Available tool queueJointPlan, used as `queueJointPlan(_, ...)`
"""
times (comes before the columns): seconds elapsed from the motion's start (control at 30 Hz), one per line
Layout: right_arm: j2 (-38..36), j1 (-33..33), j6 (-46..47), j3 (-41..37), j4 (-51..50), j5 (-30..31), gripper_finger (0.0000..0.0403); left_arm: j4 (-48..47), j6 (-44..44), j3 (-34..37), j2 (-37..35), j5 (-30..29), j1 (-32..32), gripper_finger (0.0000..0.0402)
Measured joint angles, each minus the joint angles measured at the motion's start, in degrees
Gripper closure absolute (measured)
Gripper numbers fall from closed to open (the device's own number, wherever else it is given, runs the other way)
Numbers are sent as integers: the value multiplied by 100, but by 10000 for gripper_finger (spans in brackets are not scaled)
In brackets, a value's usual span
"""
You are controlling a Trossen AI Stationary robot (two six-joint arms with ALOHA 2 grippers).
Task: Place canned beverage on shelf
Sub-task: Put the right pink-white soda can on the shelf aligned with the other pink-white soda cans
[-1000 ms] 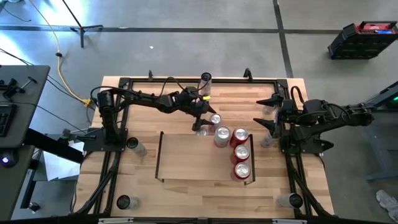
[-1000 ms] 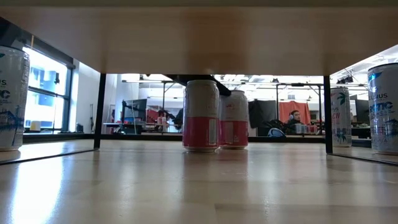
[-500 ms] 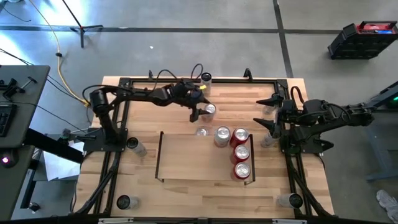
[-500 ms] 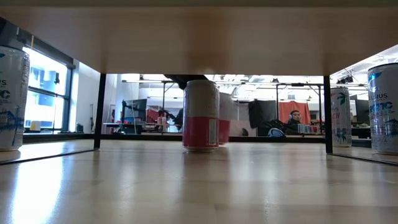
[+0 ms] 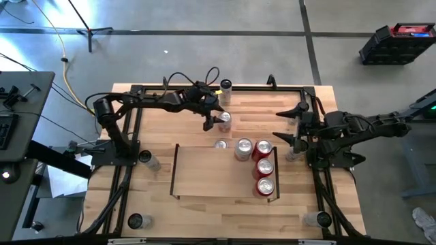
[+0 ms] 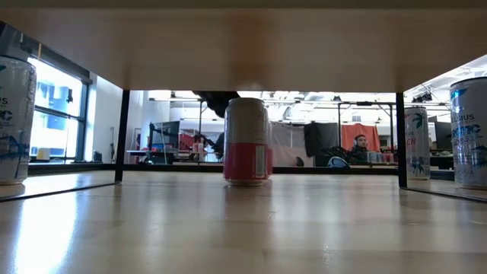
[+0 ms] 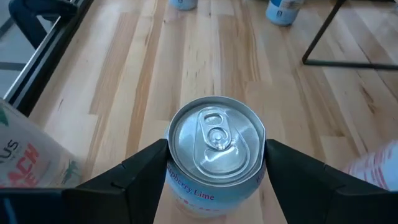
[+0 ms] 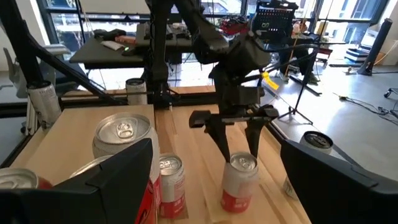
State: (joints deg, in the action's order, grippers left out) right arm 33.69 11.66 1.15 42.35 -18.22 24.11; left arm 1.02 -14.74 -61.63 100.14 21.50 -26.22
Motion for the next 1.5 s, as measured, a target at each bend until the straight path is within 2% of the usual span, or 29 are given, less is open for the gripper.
queueJointPlan(0.3, 44, -2, -9, 0, 79, -2, 61, -147, -454, -4, -184, 22, 47, 147)
queueJointPlan(0.53, 44, -2, -9, 0, 80, 0, 61, -91, -473, -21, -186, 1, 116, 94)
queueJointPlan(0.73, 44, -2, -9, 0, 81, 1, 61, -226, -160, -105, -187, -563, 134, 62)
queueJointPlan(0.9, 44, -2, -9, 0, 77, 1, 61, -432, -419, -102, -185, -695, 155, 62)
queueJointPlan(1.07, 44, -2, -2, 0, 50, -1, 61, -425, -616, -101, -184, -189, 106, 63)
queueJointPlan(1.27, 44, -2, 21, 0, 44, -3, 61, -351, -774, -94, 211, -87, -9, 63)
queueJointPlan(1.5, 42, -4, 35, 0, 44, -4, 61, -222, -887, -94, 426, -267, 2, 66)
